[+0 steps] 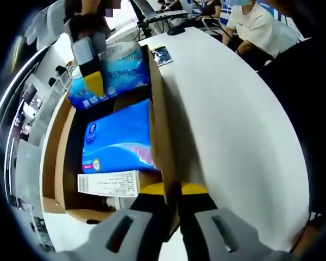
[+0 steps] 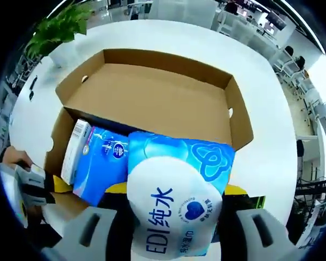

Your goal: Operate the shoe box by opening the lid, removing the specified soft item, and placing it in the target area until the item is outside and the box remains undamaged.

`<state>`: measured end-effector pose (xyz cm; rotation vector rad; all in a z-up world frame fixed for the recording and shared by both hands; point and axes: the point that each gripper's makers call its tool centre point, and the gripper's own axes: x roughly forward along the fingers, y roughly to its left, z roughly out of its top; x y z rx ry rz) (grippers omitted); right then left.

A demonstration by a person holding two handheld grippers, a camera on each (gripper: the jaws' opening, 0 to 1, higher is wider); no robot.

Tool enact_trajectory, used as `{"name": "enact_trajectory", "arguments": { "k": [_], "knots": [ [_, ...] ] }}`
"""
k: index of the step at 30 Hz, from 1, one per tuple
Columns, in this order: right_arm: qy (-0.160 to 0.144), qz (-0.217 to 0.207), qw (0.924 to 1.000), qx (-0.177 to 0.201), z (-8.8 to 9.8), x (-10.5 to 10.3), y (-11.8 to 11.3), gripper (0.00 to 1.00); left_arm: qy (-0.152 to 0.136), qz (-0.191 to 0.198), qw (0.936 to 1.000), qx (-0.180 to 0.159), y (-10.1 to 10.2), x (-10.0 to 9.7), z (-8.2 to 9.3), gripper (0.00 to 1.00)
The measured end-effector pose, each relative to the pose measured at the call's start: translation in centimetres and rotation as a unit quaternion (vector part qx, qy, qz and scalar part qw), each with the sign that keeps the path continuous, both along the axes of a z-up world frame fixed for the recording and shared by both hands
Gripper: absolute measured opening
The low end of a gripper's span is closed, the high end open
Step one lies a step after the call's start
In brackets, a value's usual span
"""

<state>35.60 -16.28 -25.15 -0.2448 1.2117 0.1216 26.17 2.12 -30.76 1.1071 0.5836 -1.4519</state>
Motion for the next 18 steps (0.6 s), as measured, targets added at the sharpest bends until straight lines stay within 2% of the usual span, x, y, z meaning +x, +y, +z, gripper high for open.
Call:
{"name": "enact_trajectory", "arguments": {
  "k": [8, 18],
  "knots": [
    [0.001, 0.032, 0.9995, -0.008, 2.0, 0.2, 0.2, 0.61, 0.002, -0.003, 1.0, 0.0, 0.1, -0.1, 0.0, 0.05],
    [0.006, 0.051, 0.9987, 0.004, 2.9, -0.3, 0.6, 0.61, 0.001, -0.005, 1.0, 0.001, 0.3, -0.2, -0.1, 0.05]
  ]
}}
